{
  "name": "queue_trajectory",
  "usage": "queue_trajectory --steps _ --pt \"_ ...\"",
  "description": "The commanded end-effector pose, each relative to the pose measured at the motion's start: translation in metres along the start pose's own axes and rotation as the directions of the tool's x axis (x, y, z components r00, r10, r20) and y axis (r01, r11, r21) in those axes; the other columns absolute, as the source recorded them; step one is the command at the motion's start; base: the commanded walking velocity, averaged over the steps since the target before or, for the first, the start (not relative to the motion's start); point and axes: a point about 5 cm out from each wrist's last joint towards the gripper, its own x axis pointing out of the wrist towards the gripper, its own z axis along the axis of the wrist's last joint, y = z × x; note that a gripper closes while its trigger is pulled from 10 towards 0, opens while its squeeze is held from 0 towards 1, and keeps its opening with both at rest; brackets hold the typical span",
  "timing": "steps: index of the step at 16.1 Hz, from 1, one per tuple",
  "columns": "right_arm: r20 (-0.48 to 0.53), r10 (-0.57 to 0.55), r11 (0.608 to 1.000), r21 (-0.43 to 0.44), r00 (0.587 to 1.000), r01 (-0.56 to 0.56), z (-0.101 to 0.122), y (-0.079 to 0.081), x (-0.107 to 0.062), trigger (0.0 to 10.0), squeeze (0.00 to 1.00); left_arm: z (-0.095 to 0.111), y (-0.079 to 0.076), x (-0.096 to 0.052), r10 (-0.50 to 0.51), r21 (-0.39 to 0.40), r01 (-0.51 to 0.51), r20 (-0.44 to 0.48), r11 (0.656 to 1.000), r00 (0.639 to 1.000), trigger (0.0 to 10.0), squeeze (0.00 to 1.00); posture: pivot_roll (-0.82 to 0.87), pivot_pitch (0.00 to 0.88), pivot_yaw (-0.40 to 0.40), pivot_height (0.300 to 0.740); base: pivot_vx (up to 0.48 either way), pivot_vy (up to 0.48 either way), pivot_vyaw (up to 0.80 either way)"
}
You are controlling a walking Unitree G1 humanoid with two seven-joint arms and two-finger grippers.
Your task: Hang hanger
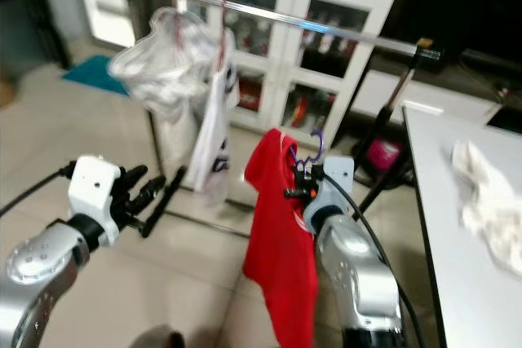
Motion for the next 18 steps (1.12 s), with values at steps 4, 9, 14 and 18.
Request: queue_trajectory --steps 4,9,14,18 --pt "0.045 -0.004 1.0 -0.01 0.999 0.005 0.0115 -0.002 -0.0023 10.0 0.0 0.0083 -0.0026 0.0005 -0.022 0.005 0.022 0.029 1.0 0.999 10.0 0.0 -0.01 0.0 -0.12 0.74 0.0 0.0 0.0" --pt "0.037 -0.005 1.0 -0.009 0.999 0.005 0.0093 -0.0021 -0.0043 10.0 0.0 0.0092 -0.0039 -0.0024 -0.033 -0.006 0.033 0.028 0.999 0.999 10.0 0.0 0.0 0.0 -0.129 0.74 0.0 0.198 0.0" --pt "0.027 0.008 1.0 -0.018 1.0 -0.007 0.0086 -0.0028 -0.0058 10.0 0.0 0.0091 -0.0056 -0.005 -0.035 -0.012 0.036 0.025 0.999 0.999 10.0 0.0 0.0 0.0 -0.137 0.74 0.0 0.382 0.0" --pt "0.024 0.013 1.0 -0.026 1.0 -0.012 0.0085 -0.0025 -0.0063 10.0 0.0 0.0098 -0.0056 -0.0054 -0.038 -0.011 0.038 0.025 0.999 0.999 10.0 0.0 0.0 0.0 -0.139 0.74 0.0 0.402 0.0"
